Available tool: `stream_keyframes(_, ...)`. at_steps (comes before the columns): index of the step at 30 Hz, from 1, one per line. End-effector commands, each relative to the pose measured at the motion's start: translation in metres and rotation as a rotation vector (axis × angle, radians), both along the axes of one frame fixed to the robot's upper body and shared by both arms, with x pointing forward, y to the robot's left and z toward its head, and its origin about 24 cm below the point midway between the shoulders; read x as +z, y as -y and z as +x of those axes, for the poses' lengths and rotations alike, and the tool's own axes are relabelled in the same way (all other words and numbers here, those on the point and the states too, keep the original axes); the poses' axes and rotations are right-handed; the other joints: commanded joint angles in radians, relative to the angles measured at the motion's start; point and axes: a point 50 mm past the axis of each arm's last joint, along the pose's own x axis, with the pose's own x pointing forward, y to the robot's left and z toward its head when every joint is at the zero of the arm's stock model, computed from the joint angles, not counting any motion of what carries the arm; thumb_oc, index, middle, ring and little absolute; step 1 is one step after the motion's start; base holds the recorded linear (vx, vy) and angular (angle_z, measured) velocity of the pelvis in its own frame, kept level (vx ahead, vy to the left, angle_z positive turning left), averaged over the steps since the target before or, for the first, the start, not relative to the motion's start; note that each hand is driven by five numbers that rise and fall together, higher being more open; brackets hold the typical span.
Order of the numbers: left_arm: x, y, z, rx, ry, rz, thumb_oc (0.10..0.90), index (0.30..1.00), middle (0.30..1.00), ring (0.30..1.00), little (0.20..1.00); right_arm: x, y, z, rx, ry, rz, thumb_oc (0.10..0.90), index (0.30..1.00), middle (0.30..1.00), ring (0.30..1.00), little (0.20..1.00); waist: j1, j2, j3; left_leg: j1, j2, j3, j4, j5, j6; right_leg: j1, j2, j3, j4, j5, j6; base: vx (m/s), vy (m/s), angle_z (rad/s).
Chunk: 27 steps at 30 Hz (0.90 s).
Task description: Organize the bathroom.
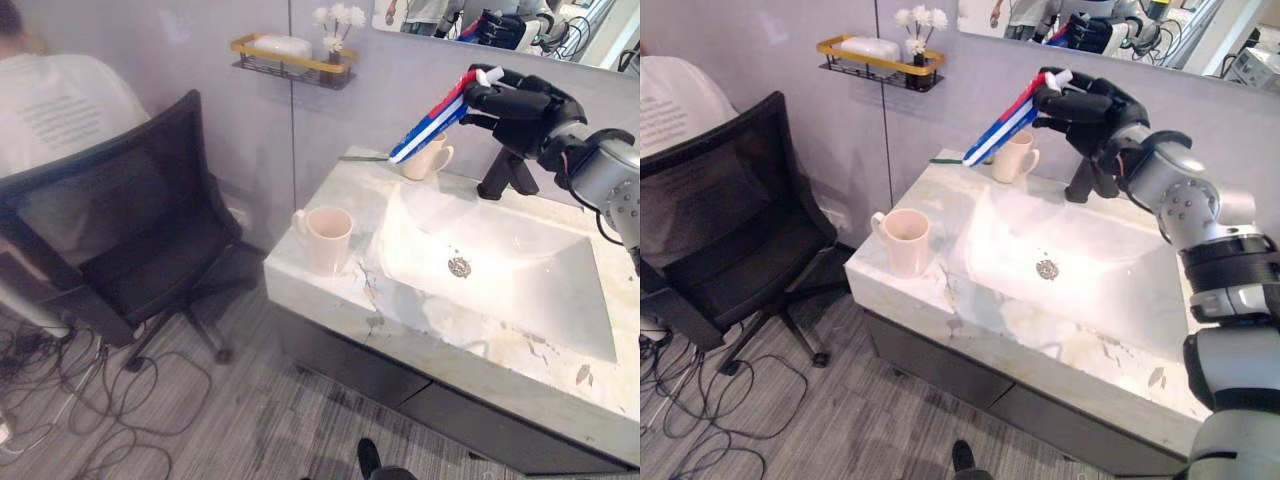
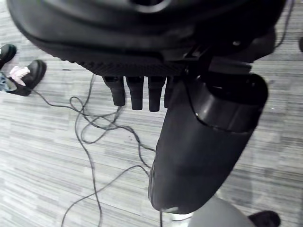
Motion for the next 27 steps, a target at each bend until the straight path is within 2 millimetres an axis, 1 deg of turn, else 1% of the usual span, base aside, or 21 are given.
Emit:
stream_keyframes(1,0.012,-0.039,-0.041,0.022,-0.157,0.138,0.8,0.9,0.9,0.9,0.9,0.089,-0.001,-0.028,0.02,0.384,0.104,0.4,0.3,0.3,0.3,0.3,-0.01,-0.029,-0.108,0.025,0.04,0.033,0.044,-0.1,-0.057,-0.058,0.004,0.007,0.107,-0.079,0.089,0.05,-0.014,-0.18)
stream_keyframes(6,0.015,-0.048,-0.054,0.062,-0.179,0.171,0.8,0.9,0.9,0.9,0.9,0.099,-0.013,-0.037,0.044,0.417,0.082,0.4,0.3,0.3,0.3,0.3,-0.018,-0.032,-0.11,0.01,0.044,0.052,0.056,-0.1,-0.057,-0.06,0.003,0.013,0.105,-0.083,0.089,0.02,-0.007,-0.15)
stream_keyframes(11,0.015,-0.049,-0.057,0.068,-0.183,0.165,0.8,0.9,0.9,0.9,0.9,0.104,-0.021,-0.044,0.079,0.44,0.053,0.4,0.3,0.3,0.3,0.3,-0.021,-0.034,-0.111,0.005,0.045,0.055,0.053,-0.096,-0.058,-0.06,0.004,0.012,0.105,-0.085,0.091,0.0,0.004,-0.12)
stream_keyframes(16,0.012,-0.043,-0.061,0.05,-0.185,0.134,0.8,0.9,0.9,0.9,0.9,0.11,-0.048,-0.053,0.178,0.489,-0.077,0.4,0.3,0.3,0.3,0.3,-0.022,-0.041,-0.117,0.004,0.05,0.064,0.047,-0.093,-0.058,-0.058,0.002,0.008,0.108,-0.091,0.092,0.01,0.009,-0.11)
stream_keyframes(17,0.012,-0.042,-0.061,0.05,-0.186,0.133,0.8,0.9,0.9,0.9,0.9,0.11,-0.05,-0.053,0.185,0.492,-0.086,0.4,0.3,0.3,0.3,0.3,-0.022,-0.042,-0.118,0.003,0.05,0.064,0.048,-0.092,-0.058,-0.057,0.001,0.008,0.108,-0.092,0.092,0.0,0.0,0.0)
stream_keyframes(19,0.009,-0.037,-0.061,0.047,-0.185,0.116,0.8,0.9,0.9,0.9,0.9,0.11,-0.074,-0.06,0.255,0.534,-0.195,0.4,0.3,0.3,0.3,0.3,-0.021,-0.048,-0.122,-0.003,0.052,0.071,0.05,-0.09,-0.059,-0.054,-0.003,0.005,0.106,-0.094,0.093,0.0,0.0,0.0)
stream_keyframes(20,0.009,-0.037,-0.061,0.047,-0.186,0.115,0.8,0.9,0.9,0.9,0.9,0.11,-0.076,-0.06,0.261,0.538,-0.199,0.4,0.3,0.3,0.3,0.3,-0.021,-0.048,-0.122,-0.004,0.053,0.072,0.051,-0.09,-0.058,-0.054,-0.003,0.004,0.105,-0.095,0.093,0.0,0.0,0.0)
stream_keyframes(22,0.007,-0.034,-0.062,0.043,-0.193,0.108,0.8,0.9,0.9,0.9,0.9,0.108,-0.093,-0.064,0.302,0.554,-0.255,0.4,0.3,0.3,0.3,0.3,-0.019,-0.054,-0.125,-0.008,0.056,0.078,0.05,-0.087,-0.059,-0.051,-0.004,0.0,0.104,-0.098,0.094,0.0,0.0,0.0)
stream_keyframes(27,0.006,-0.031,-0.064,0.035,-0.203,0.11,0.8,0.9,0.9,0.9,0.9,0.101,-0.105,-0.065,0.321,0.549,-0.267,0.4,0.3,0.3,0.3,0.3,-0.013,-0.059,-0.124,-0.017,0.068,0.089,0.06,-0.088,-0.062,-0.049,-0.011,-0.012,0.114,-0.109,0.096,0.01,-0.052,0.04)
